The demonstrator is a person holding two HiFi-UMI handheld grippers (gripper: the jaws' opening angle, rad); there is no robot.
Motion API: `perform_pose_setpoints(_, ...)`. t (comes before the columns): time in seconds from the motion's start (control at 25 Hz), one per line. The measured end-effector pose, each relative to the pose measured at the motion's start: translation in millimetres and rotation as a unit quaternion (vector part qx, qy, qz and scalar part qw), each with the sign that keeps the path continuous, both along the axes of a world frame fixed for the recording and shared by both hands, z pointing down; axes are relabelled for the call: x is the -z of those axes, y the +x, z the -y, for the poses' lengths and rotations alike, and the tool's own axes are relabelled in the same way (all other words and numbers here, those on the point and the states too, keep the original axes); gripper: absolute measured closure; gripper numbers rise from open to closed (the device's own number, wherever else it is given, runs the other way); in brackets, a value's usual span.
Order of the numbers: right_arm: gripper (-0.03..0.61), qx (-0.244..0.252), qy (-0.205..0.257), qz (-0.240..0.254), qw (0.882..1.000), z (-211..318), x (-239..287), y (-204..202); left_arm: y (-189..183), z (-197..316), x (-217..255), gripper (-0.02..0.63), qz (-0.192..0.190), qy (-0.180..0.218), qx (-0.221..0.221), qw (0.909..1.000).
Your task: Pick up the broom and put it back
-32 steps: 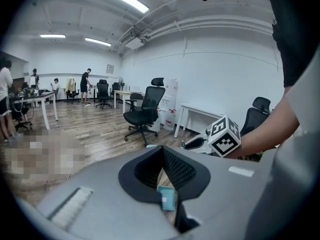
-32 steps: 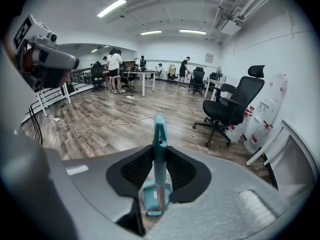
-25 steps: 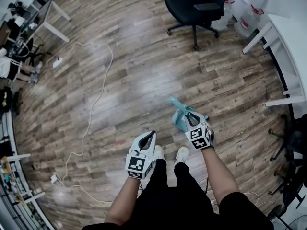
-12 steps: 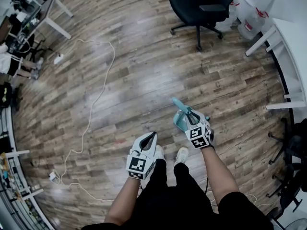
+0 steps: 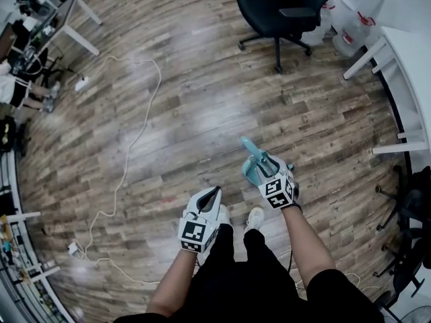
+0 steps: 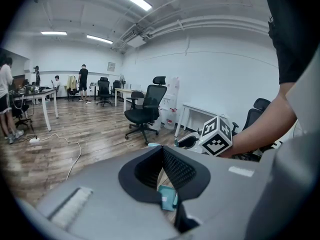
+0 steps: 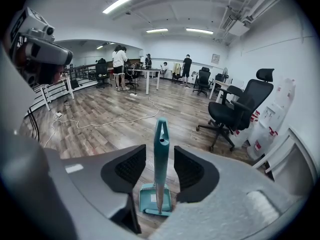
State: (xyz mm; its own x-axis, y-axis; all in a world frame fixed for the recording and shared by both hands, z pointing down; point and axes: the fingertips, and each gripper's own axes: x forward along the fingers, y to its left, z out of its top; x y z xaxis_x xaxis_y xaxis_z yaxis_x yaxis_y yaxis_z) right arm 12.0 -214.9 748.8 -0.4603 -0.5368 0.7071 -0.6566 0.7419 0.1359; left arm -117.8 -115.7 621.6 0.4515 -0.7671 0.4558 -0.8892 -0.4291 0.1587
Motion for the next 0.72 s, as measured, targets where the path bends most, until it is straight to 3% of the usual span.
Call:
perform_pose_setpoints(0.56,0.377,-0.004,0.03,0.027,0.999,-39.8,52.7,13.9,4.1,-7.2,18.0,0.594,0.002,0.028,-0.017,0.9995)
perform_pose_setpoints(0.72,0.435,-0.009,0.053,0.042,0.998,-54.1,84.6,22.7,10.5,-10.4,31.6,0.594,-0.002,0.046,-0.025,0.9986)
